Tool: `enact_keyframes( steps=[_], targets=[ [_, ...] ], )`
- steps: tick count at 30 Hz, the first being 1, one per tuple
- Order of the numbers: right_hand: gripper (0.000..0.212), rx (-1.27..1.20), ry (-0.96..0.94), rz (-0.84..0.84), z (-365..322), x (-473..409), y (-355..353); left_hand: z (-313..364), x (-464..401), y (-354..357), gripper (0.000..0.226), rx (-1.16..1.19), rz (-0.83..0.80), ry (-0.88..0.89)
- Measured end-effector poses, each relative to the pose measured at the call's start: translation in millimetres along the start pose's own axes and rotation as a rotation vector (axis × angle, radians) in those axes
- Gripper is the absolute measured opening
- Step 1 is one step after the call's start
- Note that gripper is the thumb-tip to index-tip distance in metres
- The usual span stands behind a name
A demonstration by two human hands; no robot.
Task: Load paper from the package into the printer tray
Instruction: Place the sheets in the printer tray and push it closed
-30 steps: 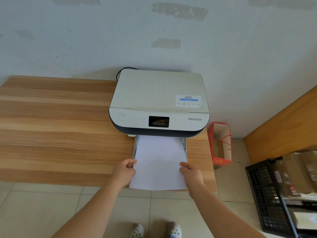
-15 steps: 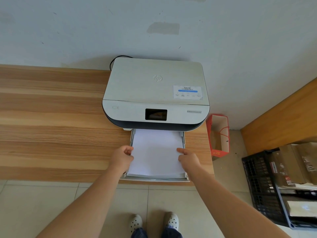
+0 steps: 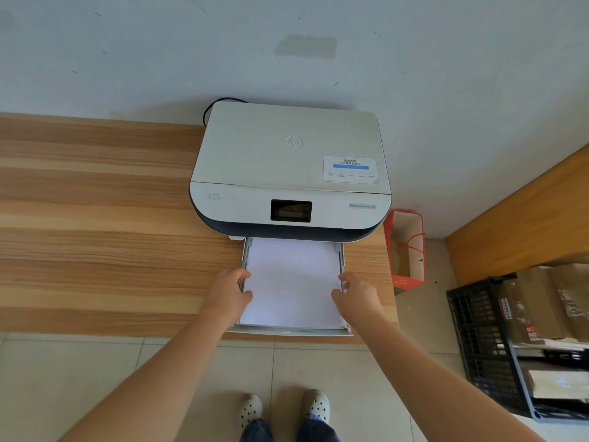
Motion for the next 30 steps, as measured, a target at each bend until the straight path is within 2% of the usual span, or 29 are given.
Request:
enact_keyframes(
  steps=[3, 6, 8, 10, 16, 25, 30],
  targets=[
    [0.052, 0.260, -0.194, 0.010, -16.7, 5.8, -3.9, 10.7, 2.3, -1.2, 0.048, -0.200, -0.079, 0.180],
    [0.067, 0.514, -0.411, -0.181, -28.8, 11.0, 18.1, 23.6, 10.4, 15.5, 0.062, -0.467, -0.273, 0.376],
    [0.079, 0.673, -0.494, -0.267, -27.6, 11.7, 33.9, 29.3, 13.9, 27.9, 0.070, -0.629, -0.344, 0.441],
    [0.088, 0.774, -0.537, -0.285, -23.1, 8.8, 42.9, 33.7, 15.2, 35.0, 0.073, -0.731, -0.358, 0.457],
    [0.098, 0.900, -0.571, -0.258, -16.3, 1.0, 49.2, 38.3, 14.1, 42.3, 0.086, -0.833, -0.393, 0.447],
    [0.092, 0.916, -0.608, -0.214, -14.5, 5.5, 51.3, 35.4, 14.6, 45.4, 0.081, -0.828, -0.375, 0.487],
    [0.097, 0.925, -0.585, -0.223, -15.5, 2.8, 54.4, 34.8, 12.7, 44.5, 0.084, -0.859, -0.362, 0.504]
  ],
)
Point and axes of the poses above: each hand's wrist, its own x-axis away from the middle knuckle, its own y-axis out of the palm, z = x × y, the point moved 6 cm from there along -x, towards the middle knuckle, and after that the axes turned 5 degrees about -x, right-handed, at the moved point
